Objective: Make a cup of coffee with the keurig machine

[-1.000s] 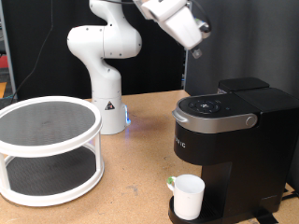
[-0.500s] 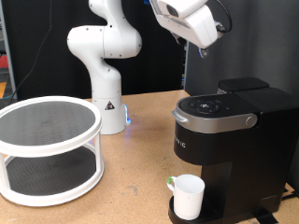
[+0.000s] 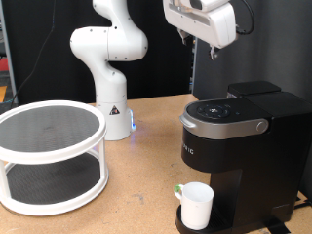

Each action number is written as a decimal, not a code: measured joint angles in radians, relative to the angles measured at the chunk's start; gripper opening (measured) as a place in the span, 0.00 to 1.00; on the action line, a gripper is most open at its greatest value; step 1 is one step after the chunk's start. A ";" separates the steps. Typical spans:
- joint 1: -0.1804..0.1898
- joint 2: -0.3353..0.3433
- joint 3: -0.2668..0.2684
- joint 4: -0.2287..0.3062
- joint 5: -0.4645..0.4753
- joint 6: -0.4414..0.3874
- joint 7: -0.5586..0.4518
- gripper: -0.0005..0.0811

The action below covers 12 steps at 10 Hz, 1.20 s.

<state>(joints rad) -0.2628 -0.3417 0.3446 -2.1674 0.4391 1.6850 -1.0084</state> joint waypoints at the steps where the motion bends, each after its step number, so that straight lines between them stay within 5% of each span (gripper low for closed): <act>1: 0.000 -0.001 0.000 -0.004 0.000 0.008 0.000 0.99; 4: 0.000 0.001 0.038 0.000 -0.057 0.087 0.019 0.99; 7: 0.000 0.041 0.085 0.055 -0.067 0.169 0.144 0.99; 12: 0.000 0.126 0.093 0.145 -0.093 0.165 0.176 0.99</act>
<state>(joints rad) -0.2630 -0.2154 0.4379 -2.0228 0.3461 1.8502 -0.8322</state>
